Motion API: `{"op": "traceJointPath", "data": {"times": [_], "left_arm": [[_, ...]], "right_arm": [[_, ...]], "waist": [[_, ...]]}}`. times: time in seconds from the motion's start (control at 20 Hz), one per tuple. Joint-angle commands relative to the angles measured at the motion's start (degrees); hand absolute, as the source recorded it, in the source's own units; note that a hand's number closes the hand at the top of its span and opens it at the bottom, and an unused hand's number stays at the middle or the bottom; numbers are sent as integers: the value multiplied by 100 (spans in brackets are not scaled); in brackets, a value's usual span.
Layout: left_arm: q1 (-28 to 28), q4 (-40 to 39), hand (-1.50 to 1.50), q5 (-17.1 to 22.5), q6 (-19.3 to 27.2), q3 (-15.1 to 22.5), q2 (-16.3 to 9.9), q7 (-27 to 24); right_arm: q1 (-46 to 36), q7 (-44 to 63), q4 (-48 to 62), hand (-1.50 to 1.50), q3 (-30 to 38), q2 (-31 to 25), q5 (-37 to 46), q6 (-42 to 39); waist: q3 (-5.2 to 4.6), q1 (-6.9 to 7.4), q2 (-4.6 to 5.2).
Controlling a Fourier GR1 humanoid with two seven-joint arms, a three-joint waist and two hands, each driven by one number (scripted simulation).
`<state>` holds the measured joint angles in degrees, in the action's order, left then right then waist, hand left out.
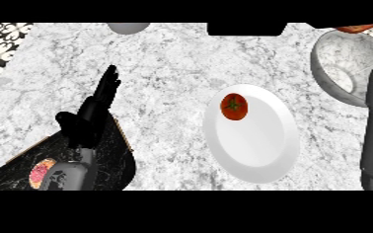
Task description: Pick the squash from the plate and place it in the bowl
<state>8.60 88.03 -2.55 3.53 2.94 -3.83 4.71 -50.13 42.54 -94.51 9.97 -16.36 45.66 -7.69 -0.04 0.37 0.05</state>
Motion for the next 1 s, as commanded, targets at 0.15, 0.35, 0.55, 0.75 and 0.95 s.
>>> {"op": "traceJointPath", "data": {"times": [0.15, 0.35, 0.55, 0.75, 0.95], "left_arm": [[362, -134, 0, 67, 11, -250, -118, 202], [-283, 148, 0, -107, 48, 146, 126, -53], [-14, 34, 0, 125, -182, -217, -165, 23], [428, -457, 0, 105, -148, -335, -125, -69], [318, -381, 0, -34, -59, -50, 115, -92]], "right_arm": [[279, -788, 1297, 150, 88, -929, 493, -39], [380, -1527, 2056, 150, 380, -1366, 492, 286], [415, -2057, 2953, 150, 679, -1509, 458, 848], [564, -2460, 3656, 150, 667, -1543, 665, 1385], [490, -3144, 4950, 150, 925, -1701, 624, 1936]], "waist": [[3, 1, 29], [5, 32, 10], [5, 27, 10], [4, 4, 21], [8, 65, 48]]}}
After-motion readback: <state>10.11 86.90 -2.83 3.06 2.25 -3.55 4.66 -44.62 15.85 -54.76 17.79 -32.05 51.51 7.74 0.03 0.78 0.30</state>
